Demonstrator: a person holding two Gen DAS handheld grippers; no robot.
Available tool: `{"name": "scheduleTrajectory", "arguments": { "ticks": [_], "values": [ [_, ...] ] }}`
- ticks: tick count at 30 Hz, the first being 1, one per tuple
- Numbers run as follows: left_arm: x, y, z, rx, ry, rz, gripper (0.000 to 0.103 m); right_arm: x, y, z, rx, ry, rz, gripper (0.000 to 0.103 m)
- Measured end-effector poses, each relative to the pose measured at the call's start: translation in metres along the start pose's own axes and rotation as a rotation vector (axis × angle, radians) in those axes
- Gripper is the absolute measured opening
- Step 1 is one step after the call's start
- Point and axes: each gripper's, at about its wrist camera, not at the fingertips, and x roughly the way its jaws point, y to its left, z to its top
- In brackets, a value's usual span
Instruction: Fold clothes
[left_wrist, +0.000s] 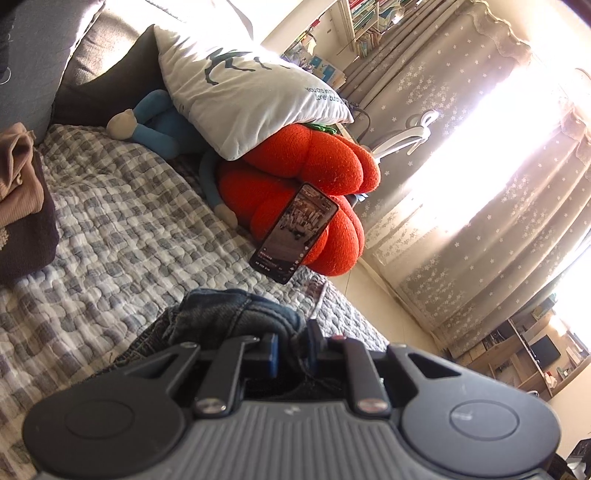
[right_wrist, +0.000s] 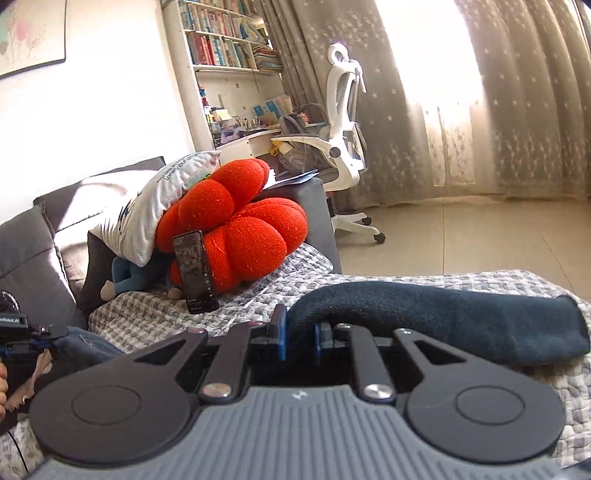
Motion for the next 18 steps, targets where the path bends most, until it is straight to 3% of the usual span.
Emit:
{"name": "scheduleTrajectory", "arguments": {
  "ticks": [9, 18],
  "values": [
    [-0.02, 0.025, -0.012, 0.015, 0.079, 0.023, 0.014, -0.029, 0.04, -0.018, -0.136, 0.157, 0.021, 0.017],
    [-0.026, 0.064, -0.044, -0.019, 0.186, 0.093, 0.014, -0.03, 0.046, -0.064, -0.092, 0.384, 0.074, 0.017]
  ]
}}
